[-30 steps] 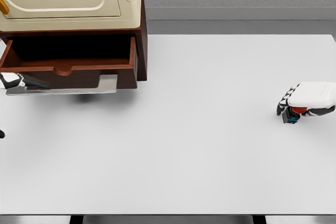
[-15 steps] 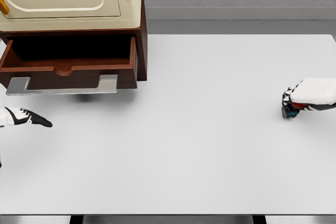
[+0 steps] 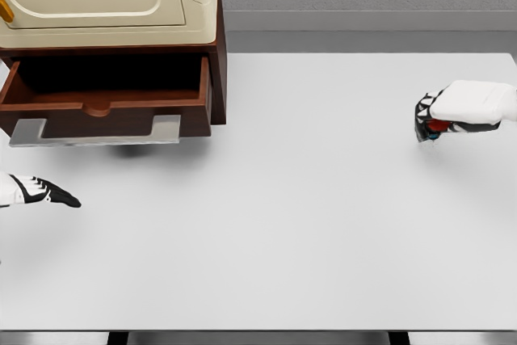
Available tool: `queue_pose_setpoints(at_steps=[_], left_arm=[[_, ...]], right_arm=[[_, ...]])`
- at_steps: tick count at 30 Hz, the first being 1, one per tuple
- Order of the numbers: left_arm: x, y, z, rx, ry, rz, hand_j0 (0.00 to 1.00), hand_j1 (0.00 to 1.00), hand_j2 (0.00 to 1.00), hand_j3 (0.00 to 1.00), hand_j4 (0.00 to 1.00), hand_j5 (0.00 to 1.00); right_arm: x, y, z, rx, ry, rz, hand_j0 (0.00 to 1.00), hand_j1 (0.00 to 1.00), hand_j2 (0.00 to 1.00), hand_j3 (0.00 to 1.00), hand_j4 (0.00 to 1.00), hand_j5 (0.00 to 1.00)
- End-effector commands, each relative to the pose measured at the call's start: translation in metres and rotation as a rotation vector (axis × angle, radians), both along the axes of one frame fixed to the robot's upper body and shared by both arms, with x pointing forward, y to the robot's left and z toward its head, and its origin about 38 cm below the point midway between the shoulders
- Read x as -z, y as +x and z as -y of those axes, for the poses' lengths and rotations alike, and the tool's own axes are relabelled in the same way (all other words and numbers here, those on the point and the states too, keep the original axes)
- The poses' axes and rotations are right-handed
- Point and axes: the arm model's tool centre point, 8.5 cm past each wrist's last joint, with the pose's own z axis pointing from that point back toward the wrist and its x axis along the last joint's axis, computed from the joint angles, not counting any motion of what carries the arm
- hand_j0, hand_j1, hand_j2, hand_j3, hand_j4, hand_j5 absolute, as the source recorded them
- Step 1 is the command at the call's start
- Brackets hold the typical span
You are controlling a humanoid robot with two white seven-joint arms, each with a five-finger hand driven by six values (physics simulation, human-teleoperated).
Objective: Open the cabinet drawer with left arm, and place a switch into the drawer with right arm
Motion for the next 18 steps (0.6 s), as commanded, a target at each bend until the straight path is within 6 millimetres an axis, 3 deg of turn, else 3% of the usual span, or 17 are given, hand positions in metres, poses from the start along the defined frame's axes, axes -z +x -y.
queue_pose_setpoints(at_steps=[1,8,12,18], left_arm=[[0.000,0.000,0.000,-0.003,-0.002,-0.001,1.00,1.00,1.00,1.00,1.00,1.00],[0.000,0.000,0.000,-0.003,-0.002,-0.001,1.00,1.00,1.00,1.00,1.00,1.00],[0.000,0.000,0.000,-0.003,-0.002,-0.001,1.00,1.00,1.00,1.00,1.00,1.00],[0.000,0.000,-0.001,-0.004,0.000,-0.002,1.00,1.00,1.00,1.00,1.00,1.00]], right_arm=[[0.006,0.008,-0.012,-0.002,0.043,-0.004,0.39,0.39,0.39,0.39,0.39,0.39],[0.001,0.022,-0.035,-0.033,0.088,0.016,0.38,0.38,0.38,0.38,0.38,0.38],[0.002,0.023,-0.042,-0.044,0.098,0.015,0.29,0.29,0.29,0.29,0.29,0.29],[-0.009,0.032,-0.069,-0.095,0.131,0.046,0.29,0.29,0.29,0.29,0.29,0.29]])
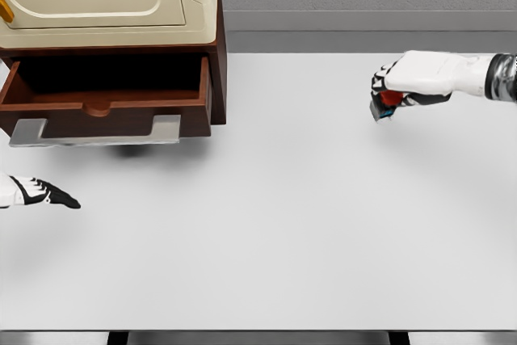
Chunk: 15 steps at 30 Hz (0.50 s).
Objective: Open the cabinet drawer with left arm, and place a switch into the drawer with right arm
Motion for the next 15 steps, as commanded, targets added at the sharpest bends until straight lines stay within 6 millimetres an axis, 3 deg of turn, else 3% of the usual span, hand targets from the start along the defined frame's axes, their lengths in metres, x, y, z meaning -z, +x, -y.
queue_pose_setpoints(at_steps=[1,8,11,15], left_arm=[[-0.001,0.000,0.000,-0.005,-0.005,-0.001,1.00,1.00,1.00,1.00,1.00,1.00],[-0.001,0.000,0.000,-0.005,-0.005,0.000,1.00,1.00,1.00,1.00,1.00,1.00],[-0.001,0.000,0.000,-0.005,-0.005,-0.001,1.00,1.00,1.00,1.00,1.00,1.00],[0.000,0.000,0.000,-0.005,-0.005,-0.003,1.00,1.00,1.00,1.00,1.00,1.00]], right_arm=[[0.002,0.001,-0.011,-0.018,0.022,-0.004,0.29,0.29,0.29,0.29,0.29,0.29],[-0.015,0.011,-0.063,-0.126,0.027,0.032,0.31,0.31,0.31,0.31,0.31,0.31],[-0.022,0.014,-0.097,-0.201,0.011,0.043,0.31,0.31,0.31,0.31,0.31,0.31],[-0.035,0.015,-0.127,-0.265,-0.002,0.070,0.32,0.32,0.32,0.32,0.32,0.32]])
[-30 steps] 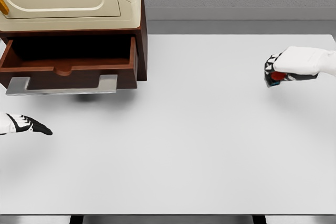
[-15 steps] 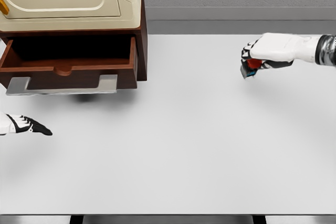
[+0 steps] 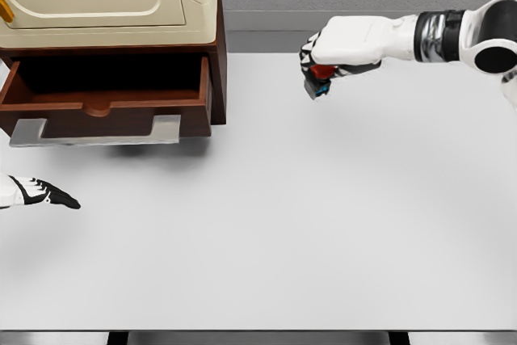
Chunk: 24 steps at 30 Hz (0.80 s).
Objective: Open the cabinet drawer with left arm, and place a switch into the drawer with right arm
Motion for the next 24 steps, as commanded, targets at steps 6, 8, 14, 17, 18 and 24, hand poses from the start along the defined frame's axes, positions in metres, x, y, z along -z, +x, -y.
queue_pose_setpoints(at_steps=[6,8,14,17,18,24], left_arm=[[-0.001,0.000,0.000,-0.005,-0.006,-0.002,1.00,1.00,1.00,1.00,1.00,1.00],[0.000,0.000,0.000,-0.005,-0.006,-0.003,1.00,1.00,1.00,1.00,1.00,1.00],[0.000,0.000,0.000,-0.005,-0.005,-0.003,1.00,1.00,1.00,1.00,1.00,1.00],[0.000,0.000,0.000,-0.005,-0.005,-0.003,1.00,1.00,1.00,1.00,1.00,1.00],[0.000,0.000,0.000,-0.005,-0.005,-0.003,1.00,1.00,1.00,1.00,1.00,1.00],[0.000,0.000,0.000,-0.004,-0.006,-0.003,1.00,1.00,1.00,1.00,1.00,1.00]], right_arm=[[-0.011,-0.003,-0.049,-0.099,0.013,0.018,0.33,0.33,0.33,0.33,0.33,0.33],[-0.017,-0.005,-0.067,-0.136,0.008,0.031,0.34,0.34,0.34,0.34,0.34,0.34],[-0.036,-0.014,-0.114,-0.238,-0.011,0.073,0.35,0.35,0.35,0.35,0.35,0.35],[-0.058,-0.019,-0.130,-0.279,0.016,0.091,0.35,0.35,0.35,0.35,0.35,0.35],[-0.068,-0.022,-0.136,-0.295,0.026,0.102,0.35,0.35,0.35,0.35,0.35,0.35],[-0.083,-0.044,-0.192,-0.421,-0.017,0.136,0.35,0.35,0.35,0.35,0.35,0.35]])
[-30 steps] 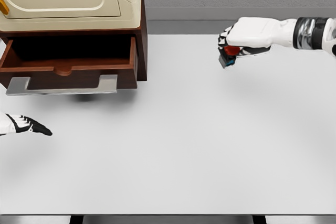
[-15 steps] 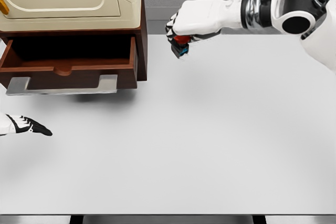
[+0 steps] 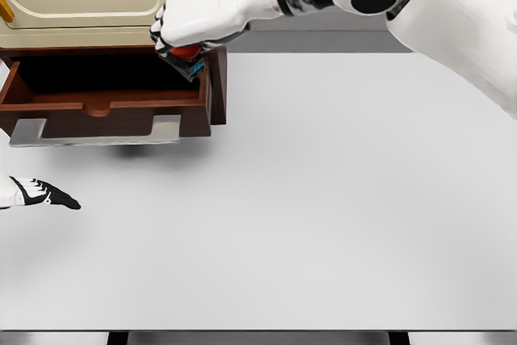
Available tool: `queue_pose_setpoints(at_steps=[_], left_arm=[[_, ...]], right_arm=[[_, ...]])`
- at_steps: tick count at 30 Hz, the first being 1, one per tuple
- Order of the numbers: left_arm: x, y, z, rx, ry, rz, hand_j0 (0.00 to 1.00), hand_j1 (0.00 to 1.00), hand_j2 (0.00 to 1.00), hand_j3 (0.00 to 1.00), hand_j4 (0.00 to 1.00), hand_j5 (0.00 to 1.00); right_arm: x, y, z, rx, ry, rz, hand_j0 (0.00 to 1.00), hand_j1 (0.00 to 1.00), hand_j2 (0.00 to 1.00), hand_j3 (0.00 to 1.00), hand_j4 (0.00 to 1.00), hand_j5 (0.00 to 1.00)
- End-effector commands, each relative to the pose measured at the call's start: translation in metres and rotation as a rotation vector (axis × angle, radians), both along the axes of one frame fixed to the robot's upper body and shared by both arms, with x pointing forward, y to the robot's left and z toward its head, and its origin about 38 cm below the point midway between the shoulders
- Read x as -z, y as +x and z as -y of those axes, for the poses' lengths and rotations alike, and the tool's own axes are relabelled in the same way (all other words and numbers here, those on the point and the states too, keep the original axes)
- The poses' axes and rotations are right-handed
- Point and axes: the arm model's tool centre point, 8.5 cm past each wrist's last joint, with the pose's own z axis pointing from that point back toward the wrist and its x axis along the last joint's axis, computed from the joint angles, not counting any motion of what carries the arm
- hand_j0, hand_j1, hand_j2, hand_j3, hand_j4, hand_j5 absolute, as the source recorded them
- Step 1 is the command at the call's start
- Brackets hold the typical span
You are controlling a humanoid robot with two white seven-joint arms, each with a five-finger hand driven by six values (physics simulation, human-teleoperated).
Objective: Open the cabinet drawer with left arm, and place a switch into the drawer with right arm
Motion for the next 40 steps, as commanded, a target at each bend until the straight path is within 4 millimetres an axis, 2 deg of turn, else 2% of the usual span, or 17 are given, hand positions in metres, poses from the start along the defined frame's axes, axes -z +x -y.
queue_pose_setpoints(at_steps=[1,5,9,14,15,16,22,24,25,27,28,29,31,33,34,36,40], left_arm=[[-0.001,0.000,0.000,-0.005,-0.005,-0.001,1.00,1.00,1.00,1.00,1.00,1.00],[-0.001,0.000,0.000,-0.005,-0.005,-0.001,1.00,1.00,1.00,1.00,1.00,1.00],[-0.001,0.000,0.000,-0.005,-0.005,-0.001,1.00,1.00,1.00,1.00,1.00,1.00],[-0.001,0.000,0.000,-0.005,-0.005,-0.001,1.00,1.00,1.00,1.00,1.00,1.00],[0.000,0.000,0.000,-0.004,-0.004,-0.001,1.00,1.00,1.00,1.00,1.00,1.00],[0.000,0.000,0.000,-0.003,-0.002,0.000,1.00,1.00,1.00,1.00,1.00,1.00],[0.000,0.000,0.000,-0.003,-0.001,0.000,1.00,1.00,1.00,1.00,1.00,1.00],[0.000,0.000,0.000,-0.002,0.000,0.000,1.00,1.00,1.00,1.00,1.00,1.00],[0.000,0.000,0.000,-0.001,0.003,0.002,1.00,1.00,1.00,1.00,1.00,1.00],[0.000,0.000,0.000,-0.001,0.001,0.000,1.00,1.00,1.00,1.00,1.00,1.00],[0.000,0.000,0.000,-0.001,0.005,0.001,1.00,1.00,1.00,1.00,1.00,1.00],[0.001,0.001,-0.001,-0.001,0.009,0.002,1.00,1.00,1.00,1.00,1.00,1.00],[0.001,0.001,-0.001,-0.001,0.009,0.002,1.00,1.00,1.00,1.00,1.00,1.00],[0.001,0.001,-0.001,-0.001,0.009,0.002,1.00,1.00,1.00,1.00,1.00,1.00],[0.001,0.000,0.000,0.001,0.008,0.002,1.00,1.00,1.00,1.00,1.00,1.00],[0.001,0.000,0.000,0.001,0.008,0.002,1.00,1.00,1.00,1.00,1.00,1.00],[0.001,0.001,-0.001,-0.001,0.009,0.002,1.00,1.00,1.00,1.00,1.00,1.00]], right_arm=[[0.010,-0.007,-0.028,-0.043,-0.009,-0.030,0.35,0.35,0.35,0.35,0.35,0.35],[0.017,0.017,-0.055,0.019,-0.029,-0.078,0.36,0.36,0.36,0.36,0.36,0.36],[0.024,0.034,-0.061,0.077,-0.041,-0.110,0.36,0.36,0.36,0.36,0.36,0.36],[0.025,0.041,-0.068,0.100,-0.046,-0.118,0.41,0.41,0.41,0.41,0.41,0.41],[0.025,0.042,-0.070,0.106,-0.052,-0.113,0.61,0.61,0.61,0.61,0.61,0.61],[0.025,0.044,-0.070,0.117,-0.063,-0.098,1.00,1.00,1.00,1.00,1.00,1.00],[0.023,0.042,-0.072,0.110,-0.063,-0.086,1.00,1.00,1.00,1.00,1.00,1.00],[0.016,0.031,-0.075,0.067,-0.048,-0.070,1.00,1.00,1.00,1.00,1.00,1.00],[0.011,0.024,-0.065,0.044,-0.045,-0.048,1.00,1.00,1.00,1.00,1.00,1.00],[0.004,0.019,-0.001,0.061,-0.035,0.003,1.00,1.00,1.00,1.00,1.00,1.00],[-0.005,0.014,0.039,0.087,-0.002,0.022,1.00,1.00,1.00,1.00,1.00,1.00],[-0.003,0.008,0.069,0.103,0.011,0.005,1.00,1.00,1.00,1.00,1.00,1.00],[0.019,-0.005,0.139,0.185,-0.024,-0.031,1.00,1.00,1.00,1.00,1.00,1.00],[0.046,-0.023,0.185,0.243,-0.077,-0.070,1.00,1.00,1.00,1.00,1.00,1.00],[0.079,-0.030,0.203,0.273,-0.104,-0.142,1.00,1.00,1.00,1.00,1.00,1.00],[0.117,-0.037,0.219,0.308,-0.129,-0.230,1.00,1.00,1.00,1.00,1.00,1.00],[0.125,-0.040,0.237,0.350,-0.146,-0.253,1.00,1.00,1.00,1.00,1.00,1.00]])
